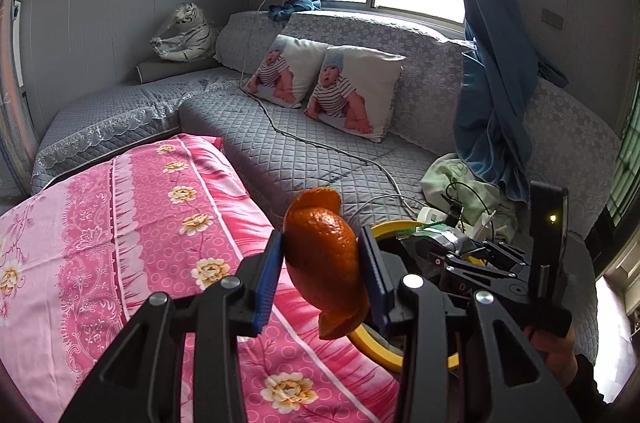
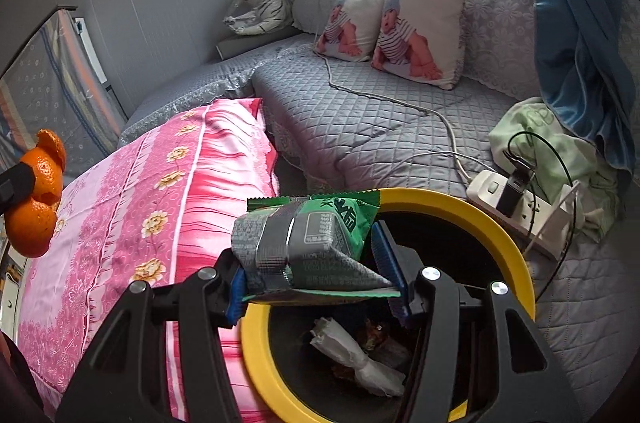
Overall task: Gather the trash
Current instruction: 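Carry the orange peel and snack wrapper over the bin with both tools, then open both tools to drop the peel and wrapper into the bin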
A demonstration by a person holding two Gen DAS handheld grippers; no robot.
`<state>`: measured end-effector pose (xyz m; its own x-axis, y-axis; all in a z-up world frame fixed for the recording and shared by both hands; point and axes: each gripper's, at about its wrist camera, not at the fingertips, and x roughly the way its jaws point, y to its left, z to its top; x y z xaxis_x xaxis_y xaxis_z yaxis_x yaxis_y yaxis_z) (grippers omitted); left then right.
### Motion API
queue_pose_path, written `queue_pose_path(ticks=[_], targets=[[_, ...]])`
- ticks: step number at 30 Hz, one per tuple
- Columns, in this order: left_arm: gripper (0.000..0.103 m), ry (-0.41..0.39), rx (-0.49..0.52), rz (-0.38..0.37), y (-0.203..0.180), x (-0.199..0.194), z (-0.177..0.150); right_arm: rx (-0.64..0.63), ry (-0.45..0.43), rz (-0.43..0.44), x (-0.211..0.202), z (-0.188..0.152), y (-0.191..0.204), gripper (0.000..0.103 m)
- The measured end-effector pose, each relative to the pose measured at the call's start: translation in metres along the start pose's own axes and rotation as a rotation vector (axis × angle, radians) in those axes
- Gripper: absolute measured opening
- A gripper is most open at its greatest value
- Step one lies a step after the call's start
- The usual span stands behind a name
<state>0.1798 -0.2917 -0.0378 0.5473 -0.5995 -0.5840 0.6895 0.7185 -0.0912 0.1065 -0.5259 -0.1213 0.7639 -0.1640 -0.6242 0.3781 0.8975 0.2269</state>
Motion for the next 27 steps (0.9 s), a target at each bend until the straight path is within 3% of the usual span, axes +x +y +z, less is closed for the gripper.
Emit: queue_pose_path(ticks=[11,18,23,27], targets=[[0.037,0.155,-0.055,-0.158,-0.025,0.078,-0.017,0.110,0.083,-0.079,0.022,-0.018,-0.048,0.052],[0.038,0.253,-0.079,-0.205,-0.034,0.120,-0.034,0.164,0.132,-0.134,0.035,-0.026,-0.066,0.052],[0.042,0.283,-0.109,-0.222,-0.031,0.130,-0.040,0.176,0.147,-0.164,0.038,-0.027,-0.071,0.053],[0.054,0.267,-0.136,-0.230,-0.023,0.125,-0.039,0.206,0.160,-0.176,0.039,-0.027,-0.076,0.055]])
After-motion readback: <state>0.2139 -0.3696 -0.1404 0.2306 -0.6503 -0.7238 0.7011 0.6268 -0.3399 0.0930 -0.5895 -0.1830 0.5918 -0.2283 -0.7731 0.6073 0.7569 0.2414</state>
